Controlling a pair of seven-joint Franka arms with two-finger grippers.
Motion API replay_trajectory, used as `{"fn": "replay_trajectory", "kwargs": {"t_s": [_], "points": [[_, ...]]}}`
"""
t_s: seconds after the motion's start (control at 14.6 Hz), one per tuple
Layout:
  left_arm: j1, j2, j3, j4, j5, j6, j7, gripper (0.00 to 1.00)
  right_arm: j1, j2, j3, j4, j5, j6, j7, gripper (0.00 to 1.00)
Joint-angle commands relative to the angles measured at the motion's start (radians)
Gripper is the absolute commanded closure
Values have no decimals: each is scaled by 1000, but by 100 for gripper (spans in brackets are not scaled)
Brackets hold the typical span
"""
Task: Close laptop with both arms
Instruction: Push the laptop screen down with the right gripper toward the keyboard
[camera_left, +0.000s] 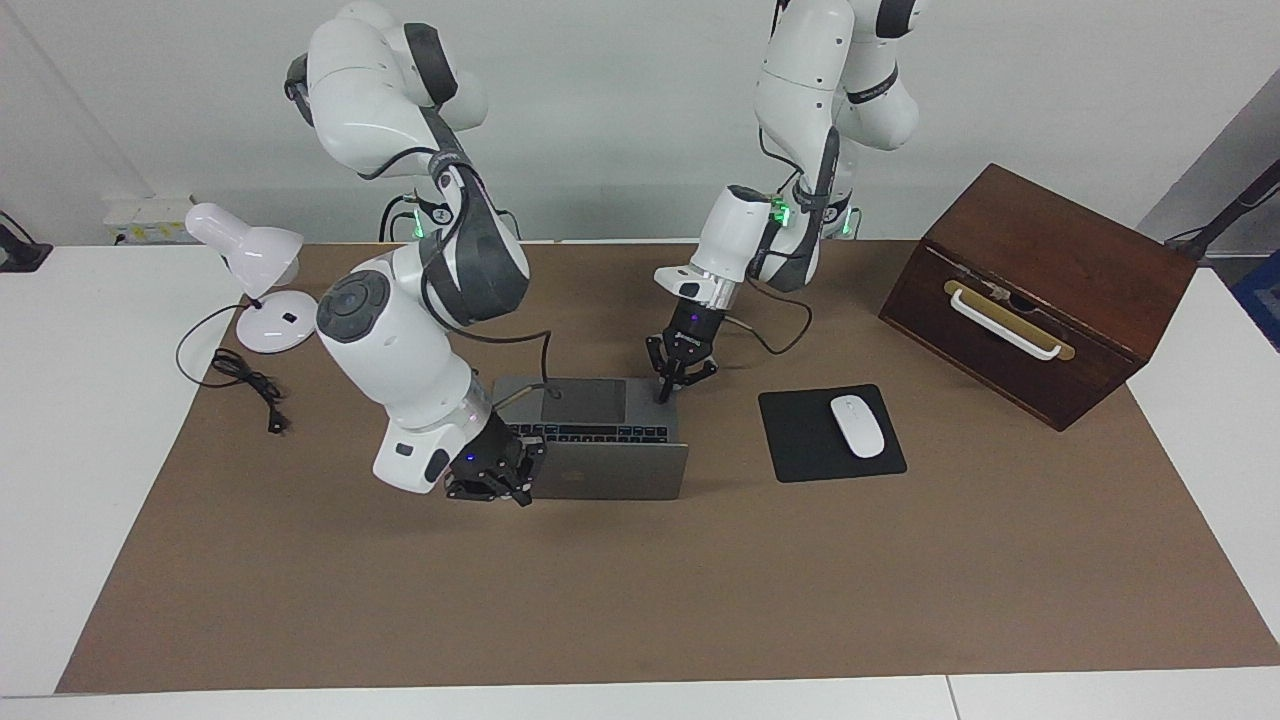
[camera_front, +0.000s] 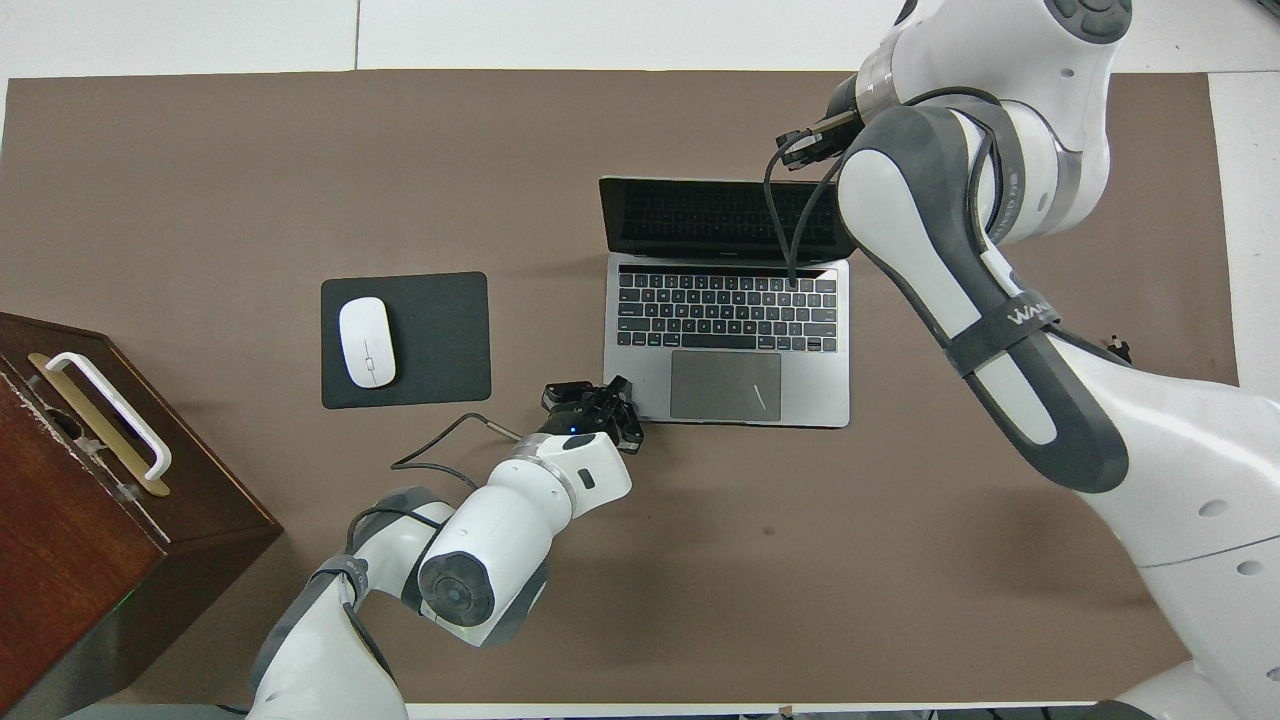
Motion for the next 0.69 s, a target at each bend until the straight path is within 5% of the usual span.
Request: {"fn": "replay_trajectory", "kwargs": {"t_s": [0.0,0.62], "points": [[-11,35,16,-53,-13,9,34,100,-8,-19,10,-31,28,-8,23,100],[-19,66,16,-53,-13,35,34,100,2,-94,39,-179,31,-24,118,100]]}}
